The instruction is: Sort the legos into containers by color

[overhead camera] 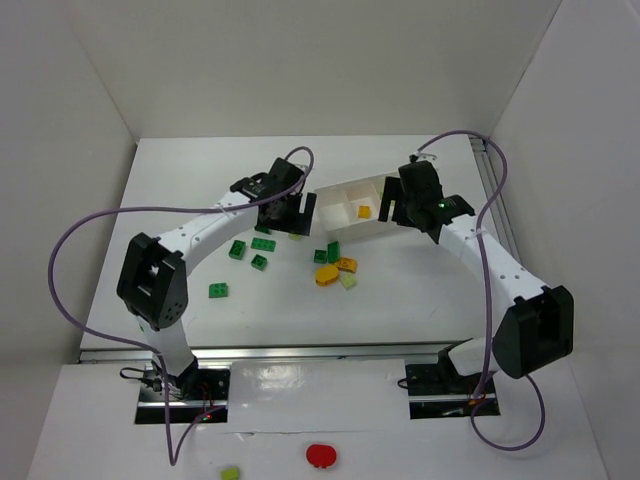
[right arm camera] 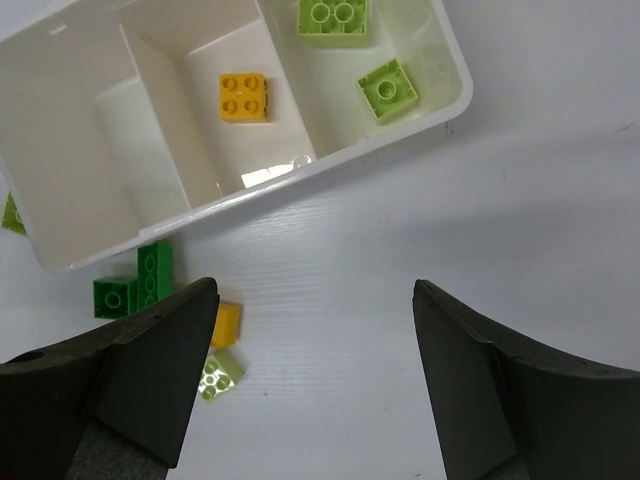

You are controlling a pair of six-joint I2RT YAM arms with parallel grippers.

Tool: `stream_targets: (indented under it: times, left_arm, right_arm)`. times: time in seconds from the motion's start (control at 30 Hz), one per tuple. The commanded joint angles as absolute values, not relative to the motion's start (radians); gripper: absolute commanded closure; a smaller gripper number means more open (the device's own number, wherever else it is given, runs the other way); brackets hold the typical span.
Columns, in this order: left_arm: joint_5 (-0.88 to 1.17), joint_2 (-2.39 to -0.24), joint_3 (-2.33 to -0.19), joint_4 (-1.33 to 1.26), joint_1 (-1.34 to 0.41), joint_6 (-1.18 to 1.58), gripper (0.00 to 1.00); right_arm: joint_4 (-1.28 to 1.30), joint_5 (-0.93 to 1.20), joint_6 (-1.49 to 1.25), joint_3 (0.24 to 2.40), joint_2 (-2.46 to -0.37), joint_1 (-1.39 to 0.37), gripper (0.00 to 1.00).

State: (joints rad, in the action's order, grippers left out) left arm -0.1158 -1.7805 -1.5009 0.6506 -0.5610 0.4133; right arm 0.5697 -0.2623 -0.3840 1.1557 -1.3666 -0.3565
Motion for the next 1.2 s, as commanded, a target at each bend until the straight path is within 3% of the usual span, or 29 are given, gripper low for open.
stream_targets:
  times: [0.0, 0.23, 0.4, 0.77, 0.9, 0.93, 1.0, 1.17]
  left_arm:
    - [-0.135, -1.769, -1.464, 0.542, -0.558, 0.380, 0.07]
    - [-0.124, -1.974, -1.580, 0.528, -0.549, 0.318, 0.12]
    - [-0.135, -2.028, -1.600, 0.508, -0.540, 0.318, 0.12]
    - [-0.126, -2.129, -1.614, 0.485, -0.531, 0.339, 0.21]
    - [-0.139, -2.123, -1.623, 0.485, -0.531, 0.339, 0.43]
    - [-0.155, -2.091, -1.623, 0.494, -0.522, 0.339, 0.57]
    - [-0.176, -2.053, -1.623, 0.509, -0.522, 0.350, 0.70]
    - [-0.154, -1.912, -1.632, 0.570, -0.512, 0.331, 0.92]
  right_arm:
    - [0.538, -0.264, -0.379, 1.190, -1.382, -0.365, 0.14]
    - [0.560, -0.265, -0.388, 1.190, -1.391, -0.383, 0.14]
    - [0.569, -0.278, -0.388, 1.181, -1.370, -0.383, 0.14]
    - [0.578, -0.278, -0.388, 1.172, -1.370, -0.393, 0.14]
    - [0.588, -0.288, -0.388, 1.181, -1.370, -0.393, 0.14]
    - [0.588, -0.288, -0.388, 1.181, -1.359, -0.393, 0.14]
    - [0.588, -0.288, -0.388, 1.181, -1.359, -0.393, 0.14]
    - [0.588, -0.279, -0.408, 1.181, -1.350, -0.384, 0.14]
